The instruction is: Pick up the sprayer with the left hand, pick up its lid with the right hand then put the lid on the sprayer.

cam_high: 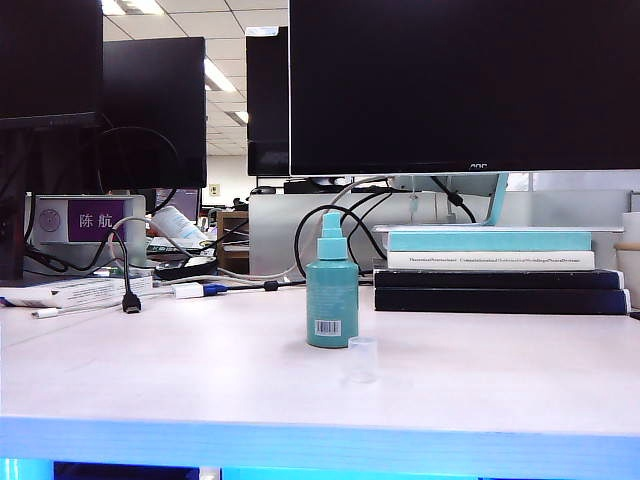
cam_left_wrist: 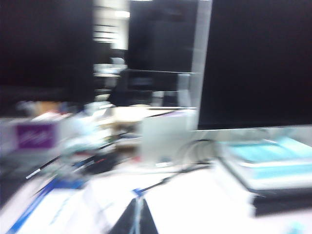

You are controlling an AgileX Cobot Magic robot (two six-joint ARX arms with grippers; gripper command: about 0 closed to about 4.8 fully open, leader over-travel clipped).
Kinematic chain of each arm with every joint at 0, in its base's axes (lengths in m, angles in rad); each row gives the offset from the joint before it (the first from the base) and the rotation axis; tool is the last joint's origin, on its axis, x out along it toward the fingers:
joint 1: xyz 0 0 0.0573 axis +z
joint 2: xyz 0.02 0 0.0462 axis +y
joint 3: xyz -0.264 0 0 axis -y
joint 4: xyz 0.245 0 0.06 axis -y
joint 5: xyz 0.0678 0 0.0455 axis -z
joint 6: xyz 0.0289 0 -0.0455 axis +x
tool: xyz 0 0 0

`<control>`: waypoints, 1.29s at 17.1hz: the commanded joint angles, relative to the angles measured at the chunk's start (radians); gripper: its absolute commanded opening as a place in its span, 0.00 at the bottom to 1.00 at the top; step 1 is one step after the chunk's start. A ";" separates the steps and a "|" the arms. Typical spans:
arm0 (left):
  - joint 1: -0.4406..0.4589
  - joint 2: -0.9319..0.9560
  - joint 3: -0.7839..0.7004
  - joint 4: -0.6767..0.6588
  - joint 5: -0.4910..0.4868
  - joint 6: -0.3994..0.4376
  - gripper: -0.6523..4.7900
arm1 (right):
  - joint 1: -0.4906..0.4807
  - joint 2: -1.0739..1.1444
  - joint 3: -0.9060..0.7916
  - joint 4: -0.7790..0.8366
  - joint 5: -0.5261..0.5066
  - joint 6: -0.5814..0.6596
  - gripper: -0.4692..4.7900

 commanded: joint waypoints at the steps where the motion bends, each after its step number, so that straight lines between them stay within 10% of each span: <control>1: 0.000 0.178 0.084 0.114 0.226 0.071 0.11 | 0.000 0.080 0.048 0.032 0.007 -0.006 0.09; 15: 0.074 1.049 0.317 0.473 0.901 0.215 0.28 | 0.005 0.790 0.241 0.324 -0.522 -0.166 0.09; 22: 0.073 1.244 0.336 0.516 0.950 0.406 0.44 | 0.007 1.009 0.241 0.480 -0.697 -0.164 0.09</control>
